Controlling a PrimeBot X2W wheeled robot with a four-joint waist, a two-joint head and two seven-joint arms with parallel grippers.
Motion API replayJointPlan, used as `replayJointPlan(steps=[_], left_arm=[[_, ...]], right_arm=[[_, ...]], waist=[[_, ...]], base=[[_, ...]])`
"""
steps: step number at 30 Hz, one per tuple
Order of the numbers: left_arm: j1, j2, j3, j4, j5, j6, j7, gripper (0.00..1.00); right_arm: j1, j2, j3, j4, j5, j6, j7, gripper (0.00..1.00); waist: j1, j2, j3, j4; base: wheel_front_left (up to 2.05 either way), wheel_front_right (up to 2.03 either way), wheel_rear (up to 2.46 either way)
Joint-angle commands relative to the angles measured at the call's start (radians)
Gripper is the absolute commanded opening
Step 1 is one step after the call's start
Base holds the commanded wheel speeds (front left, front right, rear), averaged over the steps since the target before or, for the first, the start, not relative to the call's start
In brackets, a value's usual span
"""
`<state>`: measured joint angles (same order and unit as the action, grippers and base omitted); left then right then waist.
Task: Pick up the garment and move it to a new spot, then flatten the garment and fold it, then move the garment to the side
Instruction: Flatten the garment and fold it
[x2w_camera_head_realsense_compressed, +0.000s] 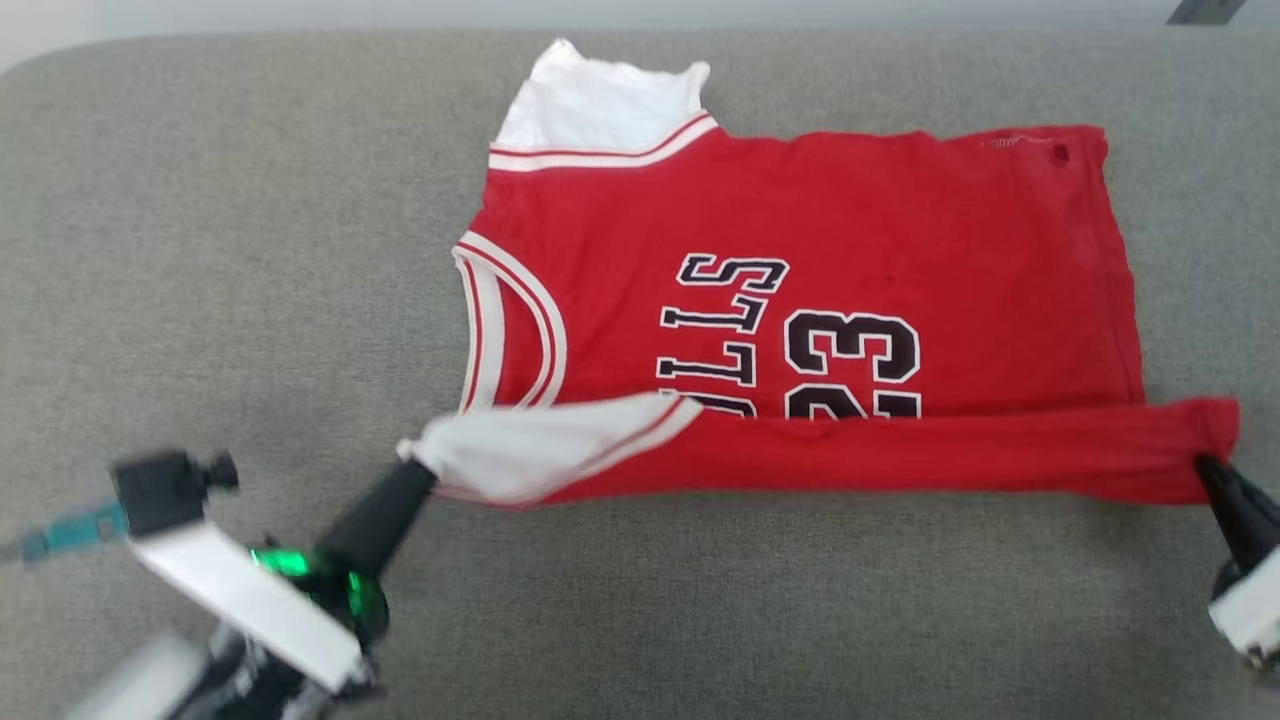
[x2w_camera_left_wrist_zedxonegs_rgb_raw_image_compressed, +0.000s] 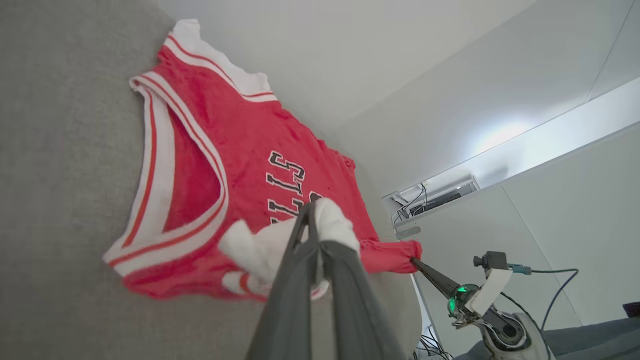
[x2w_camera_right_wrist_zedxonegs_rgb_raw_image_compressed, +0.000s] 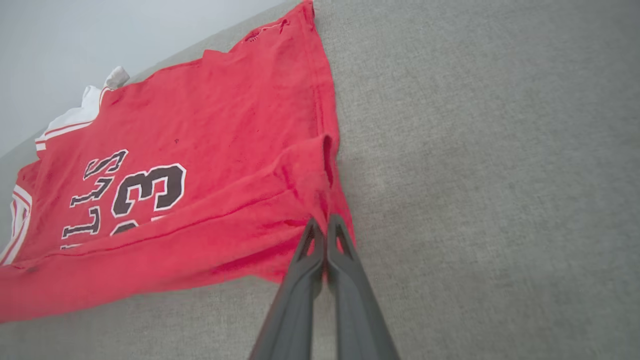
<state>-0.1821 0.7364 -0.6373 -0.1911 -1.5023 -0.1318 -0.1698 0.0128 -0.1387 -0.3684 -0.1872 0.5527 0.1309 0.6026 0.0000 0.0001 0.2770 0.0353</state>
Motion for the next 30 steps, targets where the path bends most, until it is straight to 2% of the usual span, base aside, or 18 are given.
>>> replayJointPlan(steps=[1,5,11,18,25,26,27,28,29,30], left_arm=[[-0.042,0.001,0.006,0.025,-0.008,0.002,0.012,0.0],[-0.211,-0.018,0.014,0.126,-0.04,0.002,0.086,0.0],[-0.343,-0.044,0.014,0.299,-0.037,0.002,0.123,0.0],[-0.416,-0.088,0.012,0.44,-0.05,0.002,0.125,0.0],[-0.433,-0.086,-0.032,0.512,-0.013,0.002,0.118,0.0],[-0.436,-0.084,-0.038,0.517,-0.009,0.002,0.116,0.01],[-0.438,-0.082,-0.043,0.52,-0.008,0.002,0.111,0.09],[-0.44,-0.079,-0.048,0.523,-0.006,0.002,0.105,0.22],[-0.443,-0.075,-0.053,0.525,-0.003,0.002,0.098,0.41],[-0.445,-0.071,-0.059,0.527,0.006,0.002,0.092,0.51]], right_arm=[[-0.031,-0.001,0.003,0.012,-0.006,0.0,-0.001,0.0],[-0.159,-0.009,0.032,0.087,-0.029,0.0,-0.018,0.0],[-0.281,-0.006,0.069,0.196,-0.066,0.0,-0.068,0.0],[-0.348,-0.002,0.102,0.316,-0.081,0.0,-0.147,0.0],[-0.386,-0.001,0.142,0.389,-0.087,0.0,-0.207,0.0],[-0.391,-0.004,0.147,0.397,-0.088,0.0,-0.214,0.0],[-0.394,-0.007,0.152,0.405,-0.088,0.0,-0.22,0.0],[-0.398,-0.009,0.157,0.41,-0.089,0.0,-0.226,0.15],[-0.402,-0.013,0.16,0.415,-0.092,0.0,-0.233,0.42],[-0.405,-0.016,0.164,0.419,-0.094,0.0,-0.239,0.6]], waist=[[0.0,-0.0001,0.02,-0.006],[0.0,-0.0001,0.078,-0.027],[0.0,-0.0001,0.128,-0.049],[0.0,-0.0001,0.17,-0.062],[0.0,-0.0001,0.185,-0.077],[0.0,-0.0001,0.184,-0.077],[0.0,-0.0001,0.182,-0.078],[0.0,-0.0001,0.179,-0.078],[0.0,-0.0001,0.175,-0.078],[0.0,-0.0001,0.17,-0.078]], base=[[0.0,0.0,0.0],[0.0,0.0,0.0],[0.0,0.0,0.0],[0.0,0.0,0.0],[0.0,0.0,0.0],[0.0,0.0,0.0],[0.0,0.0,0.0],[0.0,0.0,0.0],[0.0,0.0,0.0],[0.0,0.0,0.0]])
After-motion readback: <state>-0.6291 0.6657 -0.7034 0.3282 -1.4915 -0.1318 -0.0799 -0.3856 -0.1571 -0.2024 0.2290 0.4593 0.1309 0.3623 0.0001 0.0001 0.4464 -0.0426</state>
